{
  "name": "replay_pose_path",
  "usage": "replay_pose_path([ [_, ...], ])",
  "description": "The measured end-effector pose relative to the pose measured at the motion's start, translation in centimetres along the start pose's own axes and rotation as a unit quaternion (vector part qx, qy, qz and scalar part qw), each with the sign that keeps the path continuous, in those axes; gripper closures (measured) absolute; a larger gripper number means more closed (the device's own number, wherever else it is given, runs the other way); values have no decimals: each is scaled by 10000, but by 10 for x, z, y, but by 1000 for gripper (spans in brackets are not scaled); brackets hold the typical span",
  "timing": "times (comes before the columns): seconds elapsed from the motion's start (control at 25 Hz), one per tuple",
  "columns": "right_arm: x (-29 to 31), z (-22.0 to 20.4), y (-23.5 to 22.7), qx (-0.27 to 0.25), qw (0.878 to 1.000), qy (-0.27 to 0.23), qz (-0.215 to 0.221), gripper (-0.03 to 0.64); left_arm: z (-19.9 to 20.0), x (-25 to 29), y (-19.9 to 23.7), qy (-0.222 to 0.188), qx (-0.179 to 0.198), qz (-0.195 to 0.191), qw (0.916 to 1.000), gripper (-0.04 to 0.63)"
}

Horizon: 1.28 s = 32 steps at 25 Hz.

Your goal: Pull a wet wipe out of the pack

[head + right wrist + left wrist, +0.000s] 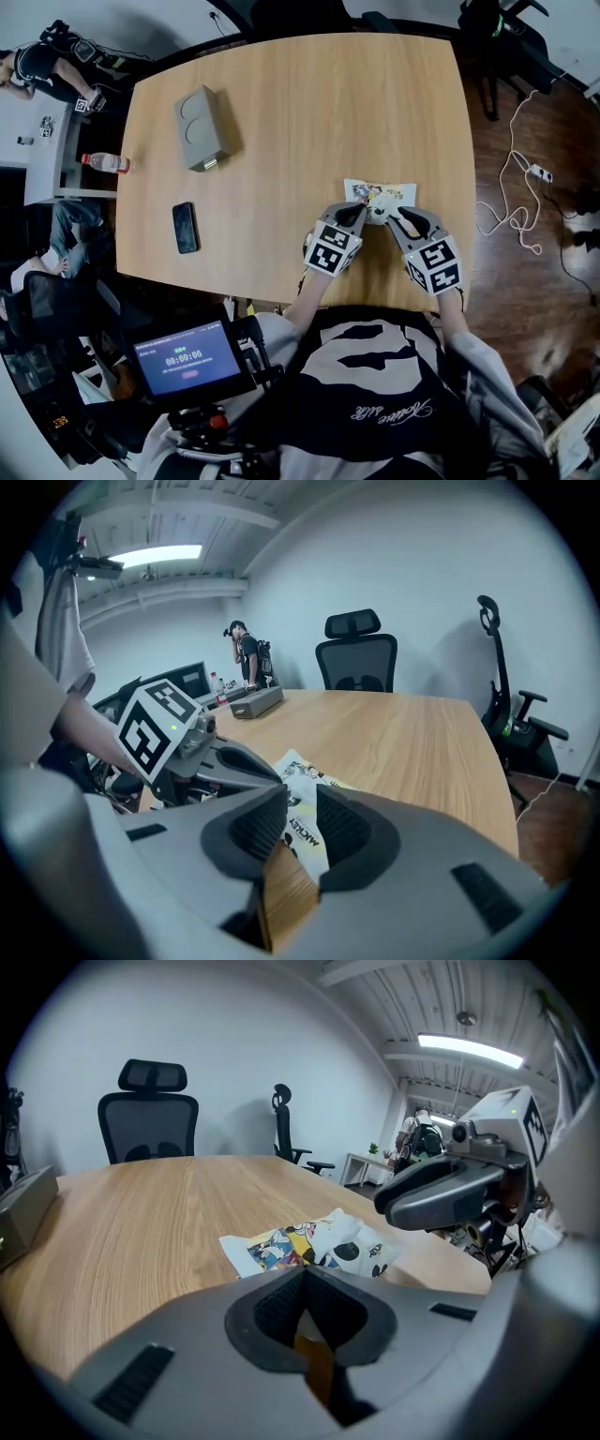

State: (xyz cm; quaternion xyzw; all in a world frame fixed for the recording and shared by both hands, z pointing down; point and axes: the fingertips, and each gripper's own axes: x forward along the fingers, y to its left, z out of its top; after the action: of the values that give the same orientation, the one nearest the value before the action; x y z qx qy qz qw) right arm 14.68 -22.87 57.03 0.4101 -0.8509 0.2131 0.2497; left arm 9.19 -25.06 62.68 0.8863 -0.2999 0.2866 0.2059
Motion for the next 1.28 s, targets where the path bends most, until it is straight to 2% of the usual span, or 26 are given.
replay_pose_path([
  [0.12,15,0,-1,-208,9997,143,54,518,-2,2,-1,-5,139,62,9999,592],
  [0.24,33,-5,-2,-313,9987,359,151,499,-4,6,-1,-4,103,36,9999,592],
  [0.4,49,-14,-4,-539,9963,670,43,499,-3,6,-1,-11,145,63,9999,592],
  [0.48,49,-15,-3,-521,9965,652,39,504,-5,7,-1,-35,194,115,9997,592],
  [0.64,40,-12,-3,-418,9979,498,-6,586,-4,7,-2,-60,241,124,9996,592],
  [1.28,17,-1,11,-201,9997,142,-18,604,-7,10,-7,14,469,-16,9989,592],
])
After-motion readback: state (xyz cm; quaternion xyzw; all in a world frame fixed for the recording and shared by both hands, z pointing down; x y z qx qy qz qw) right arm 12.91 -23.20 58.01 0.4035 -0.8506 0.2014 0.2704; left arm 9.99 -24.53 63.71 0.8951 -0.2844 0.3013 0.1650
